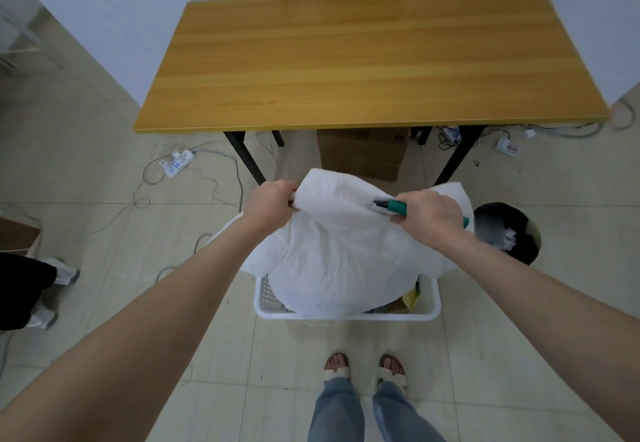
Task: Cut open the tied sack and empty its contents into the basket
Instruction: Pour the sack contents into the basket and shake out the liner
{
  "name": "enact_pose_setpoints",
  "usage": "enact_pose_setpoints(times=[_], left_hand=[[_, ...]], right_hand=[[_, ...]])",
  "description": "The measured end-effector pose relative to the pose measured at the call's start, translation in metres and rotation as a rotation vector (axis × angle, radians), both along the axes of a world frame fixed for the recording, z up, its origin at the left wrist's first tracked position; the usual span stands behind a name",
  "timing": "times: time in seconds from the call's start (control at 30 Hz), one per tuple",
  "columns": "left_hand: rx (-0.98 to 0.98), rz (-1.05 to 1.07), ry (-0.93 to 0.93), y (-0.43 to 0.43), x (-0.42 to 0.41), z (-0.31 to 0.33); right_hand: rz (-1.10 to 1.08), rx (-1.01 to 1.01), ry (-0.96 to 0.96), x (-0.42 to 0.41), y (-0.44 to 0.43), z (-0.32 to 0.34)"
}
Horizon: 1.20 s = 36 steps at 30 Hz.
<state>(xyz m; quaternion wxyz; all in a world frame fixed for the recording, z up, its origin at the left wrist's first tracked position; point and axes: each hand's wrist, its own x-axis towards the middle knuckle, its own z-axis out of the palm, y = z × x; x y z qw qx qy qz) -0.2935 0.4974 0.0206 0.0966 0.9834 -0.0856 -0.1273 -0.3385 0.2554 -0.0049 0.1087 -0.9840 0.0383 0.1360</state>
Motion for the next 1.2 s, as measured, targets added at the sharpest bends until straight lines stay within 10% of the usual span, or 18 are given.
enact_pose_setpoints(times=[1.2], left_hand=[[0.009,0.024,-0.248,0.003,0.008,0.071]], right_hand=[[0.070,-0.040,-0.215,0.009,-0.022,0.113]])
